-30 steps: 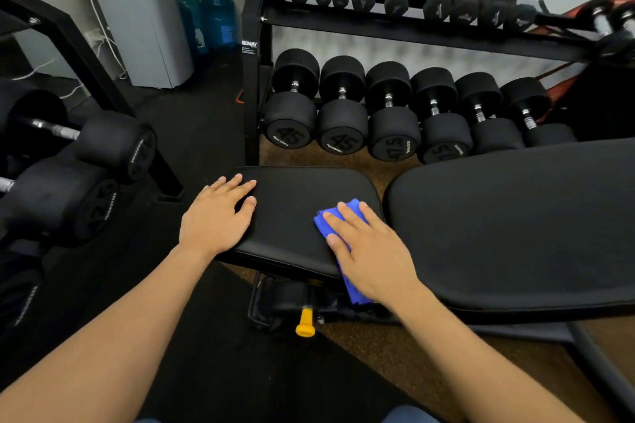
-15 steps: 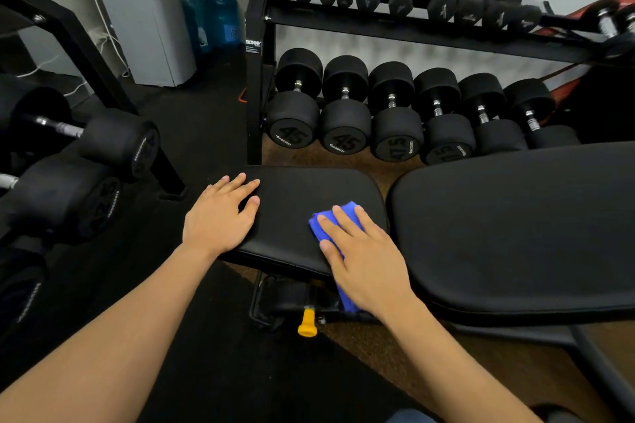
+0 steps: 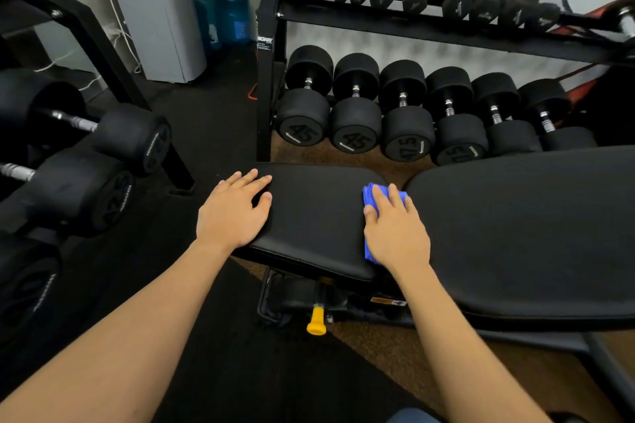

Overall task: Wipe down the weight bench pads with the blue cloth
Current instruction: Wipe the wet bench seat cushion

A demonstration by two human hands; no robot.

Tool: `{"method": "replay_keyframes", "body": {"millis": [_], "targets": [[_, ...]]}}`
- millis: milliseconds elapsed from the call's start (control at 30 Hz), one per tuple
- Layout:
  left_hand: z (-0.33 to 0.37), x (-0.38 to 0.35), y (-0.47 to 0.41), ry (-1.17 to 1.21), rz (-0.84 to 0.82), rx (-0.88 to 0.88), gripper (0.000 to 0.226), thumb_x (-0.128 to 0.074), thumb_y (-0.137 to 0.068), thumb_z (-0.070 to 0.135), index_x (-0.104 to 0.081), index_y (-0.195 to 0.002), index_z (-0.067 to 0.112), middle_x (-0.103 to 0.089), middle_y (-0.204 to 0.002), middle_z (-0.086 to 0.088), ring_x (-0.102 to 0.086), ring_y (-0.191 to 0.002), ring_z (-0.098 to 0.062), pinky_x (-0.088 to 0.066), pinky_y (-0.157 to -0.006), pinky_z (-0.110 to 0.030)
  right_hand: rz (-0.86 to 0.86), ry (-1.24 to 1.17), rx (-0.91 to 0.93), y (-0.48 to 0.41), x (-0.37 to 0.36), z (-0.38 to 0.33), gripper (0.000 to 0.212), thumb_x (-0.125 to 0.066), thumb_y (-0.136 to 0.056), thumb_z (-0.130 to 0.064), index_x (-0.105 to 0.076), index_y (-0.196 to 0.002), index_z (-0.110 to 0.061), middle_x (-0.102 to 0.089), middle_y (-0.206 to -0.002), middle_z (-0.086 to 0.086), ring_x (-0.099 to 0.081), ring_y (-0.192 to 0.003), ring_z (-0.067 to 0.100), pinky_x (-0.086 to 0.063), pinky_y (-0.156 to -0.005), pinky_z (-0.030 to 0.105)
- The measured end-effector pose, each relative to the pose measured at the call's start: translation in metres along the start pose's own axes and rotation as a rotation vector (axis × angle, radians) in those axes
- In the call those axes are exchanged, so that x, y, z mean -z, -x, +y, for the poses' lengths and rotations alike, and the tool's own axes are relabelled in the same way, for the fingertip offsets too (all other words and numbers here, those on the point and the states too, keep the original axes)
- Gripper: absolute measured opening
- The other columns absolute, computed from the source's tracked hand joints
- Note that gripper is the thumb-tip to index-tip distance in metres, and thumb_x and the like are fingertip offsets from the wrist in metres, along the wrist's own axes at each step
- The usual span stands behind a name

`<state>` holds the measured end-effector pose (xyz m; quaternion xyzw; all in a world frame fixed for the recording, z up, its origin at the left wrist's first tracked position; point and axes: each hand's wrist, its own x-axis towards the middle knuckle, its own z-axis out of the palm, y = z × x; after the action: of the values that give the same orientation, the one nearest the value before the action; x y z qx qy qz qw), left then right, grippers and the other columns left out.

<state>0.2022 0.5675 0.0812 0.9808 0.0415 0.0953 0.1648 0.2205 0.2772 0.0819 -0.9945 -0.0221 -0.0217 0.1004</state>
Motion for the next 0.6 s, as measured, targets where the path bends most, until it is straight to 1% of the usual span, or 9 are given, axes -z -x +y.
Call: {"method": "replay_keyframes", "body": {"millis": [33,67,167,233,300,400,500,567,600], "targets": [[0.000,0.000,-0.001,-0.004,0.001,-0.002,0.050,-0.032,-0.105,0.049,-0.040,-0.153,0.039,-0.033,-0.163,0.009,-0.023,-0.153,-0.016,-0.017,-0.125,-0.038,0.001,0.042,0.016,0.018,-0.005,0.000,0.081,0.014,-0.095,-0.050,-0.038,-0.151,-0.023,-0.020,-0.166,0.004,-0.016,-0.152,0.033,-0.032,-0.116,0.046],[0.000,0.000,-0.001,-0.009,0.000,-0.005,0.050,-0.032,-0.105,0.049,-0.040,-0.153,0.039,-0.033,-0.163,0.008,-0.024,-0.153,-0.016,-0.017,-0.125,-0.038,0.014,0.069,0.022,0.037,-0.008,-0.002,0.080,0.012,-0.096,-0.049,-0.041,-0.150,-0.022,-0.022,-0.166,0.005,-0.017,-0.151,0.034,-0.031,-0.117,0.046],[0.001,0.000,0.000,-0.011,0.004,-0.007,0.050,-0.032,-0.105,0.049,-0.040,-0.153,0.038,-0.032,-0.163,0.008,-0.023,-0.153,-0.017,-0.016,-0.125,-0.038,0.099,0.074,0.025,0.093,-0.003,-0.016,0.062,-0.011,-0.102,-0.046,-0.039,-0.152,-0.023,-0.030,-0.163,0.008,-0.023,-0.150,0.037,-0.035,-0.114,0.047],[0.000,0.000,0.000,-0.007,0.000,0.006,0.050,-0.032,-0.105,0.049,-0.040,-0.153,0.039,-0.032,-0.164,0.008,-0.023,-0.153,-0.017,-0.015,-0.125,-0.038,0.090,0.095,0.063,0.106,0.003,-0.018,0.063,-0.010,-0.102,-0.046,-0.038,-0.153,-0.025,-0.030,-0.163,0.007,-0.022,-0.151,0.037,-0.038,-0.113,0.048],[-0.002,0.000,0.000,-0.009,0.004,0.008,0.050,-0.032,-0.105,0.049,-0.040,-0.153,0.040,-0.032,-0.164,0.009,-0.022,-0.154,-0.016,-0.015,-0.125,-0.037,0.047,0.077,0.099,0.078,0.002,-0.007,0.065,-0.005,-0.101,-0.048,-0.036,-0.154,-0.025,-0.032,-0.163,0.005,-0.021,-0.152,0.034,-0.035,-0.116,0.048],[0.000,0.001,0.001,0.002,0.007,0.009,0.049,-0.033,-0.105,0.049,-0.041,-0.152,0.041,-0.033,-0.163,0.011,-0.022,-0.153,-0.014,-0.016,-0.125,-0.036,-0.022,-0.003,0.108,-0.007,-0.005,0.014,0.073,0.000,-0.094,-0.052,-0.034,-0.152,-0.024,-0.029,-0.163,0.004,-0.022,-0.151,0.033,-0.031,-0.117,0.049],[0.003,0.003,0.003,0.007,0.022,0.030,0.048,-0.035,-0.105,0.049,-0.043,-0.151,0.042,-0.034,-0.162,0.013,-0.023,-0.153,-0.013,-0.018,-0.123,-0.035,-0.104,-0.066,0.050,-0.084,0.003,0.007,0.068,-0.010,-0.093,-0.048,-0.030,-0.154,-0.026,-0.026,-0.164,0.003,-0.024,-0.148,0.033,-0.033,-0.113,0.054],[0.005,0.004,0.003,0.017,0.037,0.032,0.047,-0.036,-0.104,0.049,-0.045,-0.150,0.042,-0.035,-0.161,0.013,-0.024,-0.152,-0.012,-0.020,-0.122,-0.035,-0.111,-0.058,0.057,-0.102,0.010,-0.006,0.066,-0.014,-0.093,-0.046,-0.032,-0.153,-0.025,-0.032,-0.160,0.002,-0.033,-0.142,0.034,-0.038,-0.107,0.054],[0.004,0.004,0.002,0.028,0.040,0.034,0.047,-0.037,-0.104,0.049,-0.046,-0.150,0.042,-0.036,-0.161,0.014,-0.024,-0.152,-0.012,-0.022,-0.122,-0.036,-0.093,-0.038,0.058,-0.097,0.012,-0.012,0.061,-0.018,-0.097,-0.044,-0.032,-0.153,-0.026,-0.034,-0.159,0.001,-0.034,-0.141,0.034,-0.040,-0.105,0.053]]}}
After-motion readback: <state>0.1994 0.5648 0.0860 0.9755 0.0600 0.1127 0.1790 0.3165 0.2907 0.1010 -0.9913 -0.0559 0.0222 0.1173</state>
